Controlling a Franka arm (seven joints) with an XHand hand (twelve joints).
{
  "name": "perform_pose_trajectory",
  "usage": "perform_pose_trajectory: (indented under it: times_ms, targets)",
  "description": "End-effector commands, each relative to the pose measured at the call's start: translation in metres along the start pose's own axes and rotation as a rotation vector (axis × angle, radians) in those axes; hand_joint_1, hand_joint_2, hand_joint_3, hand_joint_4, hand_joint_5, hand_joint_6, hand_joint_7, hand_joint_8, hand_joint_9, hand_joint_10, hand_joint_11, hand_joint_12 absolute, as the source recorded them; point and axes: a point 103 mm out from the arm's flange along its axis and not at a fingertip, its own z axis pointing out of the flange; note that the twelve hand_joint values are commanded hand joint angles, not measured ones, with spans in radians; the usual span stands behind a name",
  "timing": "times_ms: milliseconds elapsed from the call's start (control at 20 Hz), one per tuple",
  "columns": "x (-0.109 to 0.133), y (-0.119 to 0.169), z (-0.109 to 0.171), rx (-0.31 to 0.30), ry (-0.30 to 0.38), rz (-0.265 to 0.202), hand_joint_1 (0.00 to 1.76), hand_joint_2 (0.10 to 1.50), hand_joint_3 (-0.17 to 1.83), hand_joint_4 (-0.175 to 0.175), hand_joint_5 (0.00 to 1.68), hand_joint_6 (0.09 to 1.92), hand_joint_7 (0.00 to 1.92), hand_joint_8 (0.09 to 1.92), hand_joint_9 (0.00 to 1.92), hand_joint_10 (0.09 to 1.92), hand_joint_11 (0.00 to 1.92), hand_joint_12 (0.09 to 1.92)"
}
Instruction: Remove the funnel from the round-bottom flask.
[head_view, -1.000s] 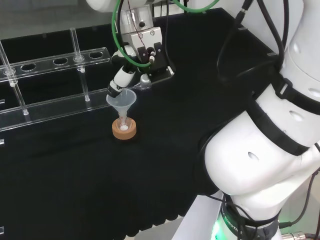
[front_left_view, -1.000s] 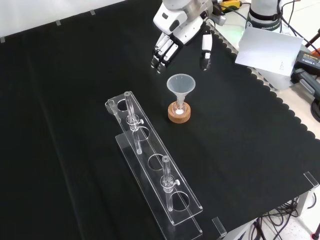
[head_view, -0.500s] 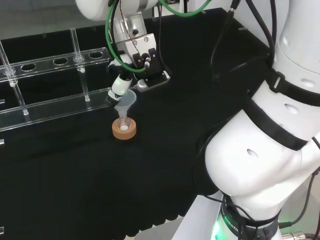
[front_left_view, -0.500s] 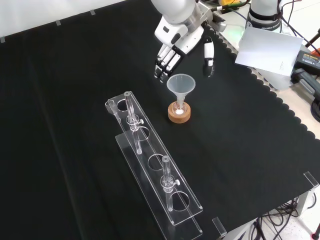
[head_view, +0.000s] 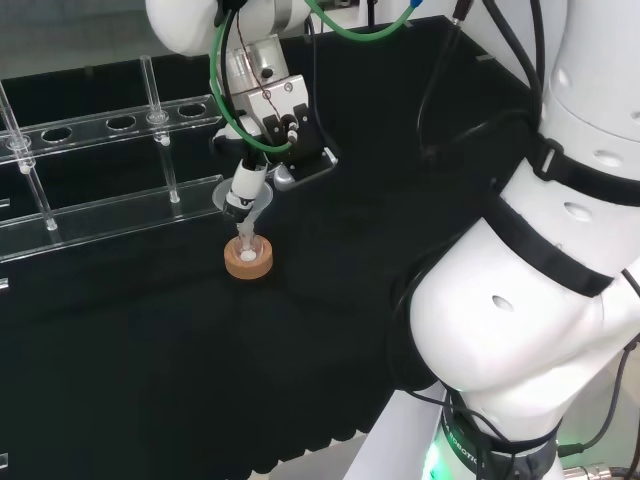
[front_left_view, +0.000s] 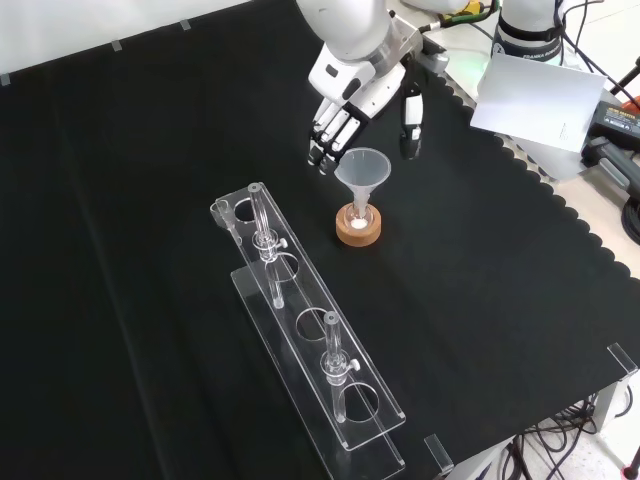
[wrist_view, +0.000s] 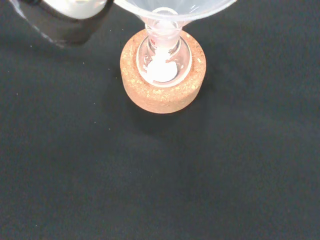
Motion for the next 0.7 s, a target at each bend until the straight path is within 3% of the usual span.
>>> perform_pose_trajectory:
  times_ms: [50,700]
  targets:
    - [0.001,0.010,0.006,0.033,0.028,-0.035,0.76,0.75,-0.12,0.003,0.00,0.09,0.00,0.09,0.00,0.79,0.32,1.51]
    - [0.005,0.023,0.017,0.043,0.032,-0.054,0.68,0.76,-0.12,0.010,0.00,0.09,0.00,0.09,0.00,0.77,0.30,1.51]
